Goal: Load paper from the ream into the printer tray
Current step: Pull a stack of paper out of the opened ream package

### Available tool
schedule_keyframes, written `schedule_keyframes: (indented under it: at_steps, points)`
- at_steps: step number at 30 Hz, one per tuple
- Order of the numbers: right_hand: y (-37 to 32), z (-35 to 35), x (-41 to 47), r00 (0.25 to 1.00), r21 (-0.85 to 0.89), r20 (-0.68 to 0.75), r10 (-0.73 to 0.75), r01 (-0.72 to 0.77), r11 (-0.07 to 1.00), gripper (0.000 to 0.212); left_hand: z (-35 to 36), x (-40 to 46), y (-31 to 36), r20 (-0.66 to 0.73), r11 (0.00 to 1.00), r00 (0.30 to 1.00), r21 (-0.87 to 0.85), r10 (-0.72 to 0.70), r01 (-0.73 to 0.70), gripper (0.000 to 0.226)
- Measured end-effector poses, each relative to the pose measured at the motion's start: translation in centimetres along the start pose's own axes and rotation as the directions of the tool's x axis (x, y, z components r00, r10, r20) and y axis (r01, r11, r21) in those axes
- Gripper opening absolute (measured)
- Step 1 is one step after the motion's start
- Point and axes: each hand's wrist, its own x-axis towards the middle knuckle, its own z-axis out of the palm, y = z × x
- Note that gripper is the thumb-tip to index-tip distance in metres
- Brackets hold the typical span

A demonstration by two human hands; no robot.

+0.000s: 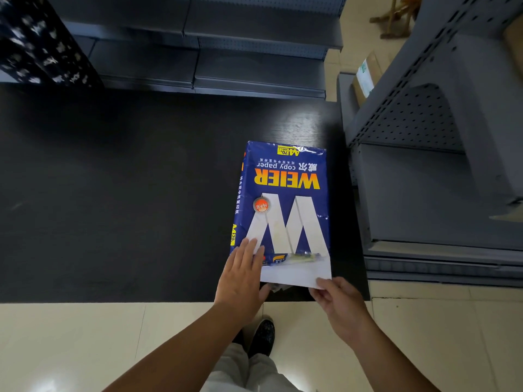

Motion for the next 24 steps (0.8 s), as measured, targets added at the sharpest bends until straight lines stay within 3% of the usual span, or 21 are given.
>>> schedule_keyframes:
  at_steps: [4,6,8,11,14,16,18,21,22,24]
  points:
    - [0.5,-1.6,-0.9,0.994,0.023,0.106,0.035,-0.038,0.999,0.012,-0.6,-2.7,0.0,-0.068,0.923,0.985,-0.364,-0.157,0.122,0.083]
    - [0.6,-2.1,-1.0,0.989,-0.097,0.14,0.057,-0.043,0.994,0.036,-1.0,-4.0,0.0,-0.054,0.809,0.974,-0.569,-0.219,0.15,0.085]
    - [0.0,-1.6,-1.4,0.986,-0.244,0.159,0.055,-0.015,0.97,0.035,-1.2,-4.8,0.1,0.002,0.692,0.971,-0.702,-0.239,0.172,0.085]
    - [-1.4,0.1,-1.4,0.993,-0.455,0.03,-0.115,0.117,0.883,0.005,-1.4,-4.6,0.1,0.067,0.581,0.95,-0.777,-0.306,0.242,0.075]
    - [-1.8,0.7,-0.2,0.961,-0.518,-0.07,-0.269,0.195,0.833,0.011,-1.7,-4.1,-0.1,0.114,0.481,0.909,-0.818,-0.401,0.315,0.06]
    - [-1.7,0.5,-0.7,0.973,-0.512,-0.046,-0.225,0.17,0.842,0.023,-2.0,-3.7,-0.5,0.166,0.371,0.879,-0.859,-0.447,0.351,0.049]
    - [-1.4,-0.6,-2.1,0.994,-0.472,0.032,-0.103,0.106,0.875,0.022,-2.4,-3.4,-1.5,0.248,0.26,0.841,-0.876,-0.48,0.406,0.045]
    - [-0.8,-2.7,-4.2,0.977,-0.483,0.161,0.138,-0.044,0.874,0.024,-2.3,-2.7,-3.1,0.387,0.128,0.793,-0.859,-0.471,0.496,0.064]
    - [-0.6,-3.2,-4.6,0.969,-0.498,0.176,0.172,-0.063,0.865,0.024,-2.4,-2.8,-3.3,0.415,0.109,0.793,-0.854,-0.445,0.508,0.067]
    - [0.0,-3.4,-4.9,0.978,-0.499,0.139,0.156,-0.067,0.864,0.022,-2.0,-3.2,-3.3,0.427,0.17,0.814,-0.837,-0.393,0.52,0.065]
